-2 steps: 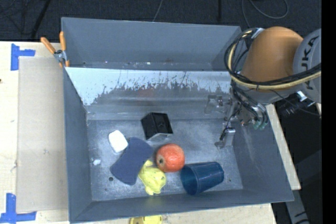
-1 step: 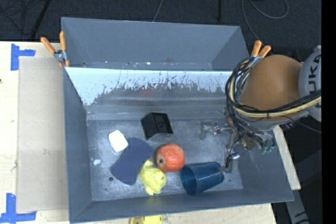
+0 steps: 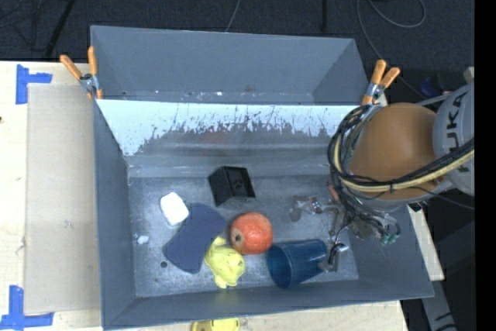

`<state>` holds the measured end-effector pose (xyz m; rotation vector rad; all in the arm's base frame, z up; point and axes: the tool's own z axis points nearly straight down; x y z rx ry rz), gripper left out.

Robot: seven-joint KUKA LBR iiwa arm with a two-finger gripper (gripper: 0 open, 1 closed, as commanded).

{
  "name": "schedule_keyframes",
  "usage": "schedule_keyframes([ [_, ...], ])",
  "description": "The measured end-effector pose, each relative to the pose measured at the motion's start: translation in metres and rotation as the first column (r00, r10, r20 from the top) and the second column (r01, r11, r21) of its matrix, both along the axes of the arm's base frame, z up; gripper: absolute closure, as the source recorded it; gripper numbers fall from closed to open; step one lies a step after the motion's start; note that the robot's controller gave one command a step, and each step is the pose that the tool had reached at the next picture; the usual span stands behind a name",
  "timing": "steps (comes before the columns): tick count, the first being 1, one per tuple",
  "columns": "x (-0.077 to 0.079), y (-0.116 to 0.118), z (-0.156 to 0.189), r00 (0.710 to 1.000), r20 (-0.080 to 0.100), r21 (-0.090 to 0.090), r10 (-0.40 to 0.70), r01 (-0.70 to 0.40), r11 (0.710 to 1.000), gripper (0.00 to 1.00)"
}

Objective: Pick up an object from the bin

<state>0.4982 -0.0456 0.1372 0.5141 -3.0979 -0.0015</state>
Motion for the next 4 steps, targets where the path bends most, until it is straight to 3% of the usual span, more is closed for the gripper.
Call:
schedule_keyframes([
  [1,-0.0197,0.0165,-0.0566,0.965,0.009,-0.002,0.261,-0.261,0.965,0.00],
  [2,-0.0214,0.0192,-0.0661,0.999,0.014,-0.001,0.038,-0.038,0.999,1.00],
  [4,-0.0221,0.0196,-0.0631,0.999,0.010,0.000,0.041,-0.041,0.999,1.00],
])
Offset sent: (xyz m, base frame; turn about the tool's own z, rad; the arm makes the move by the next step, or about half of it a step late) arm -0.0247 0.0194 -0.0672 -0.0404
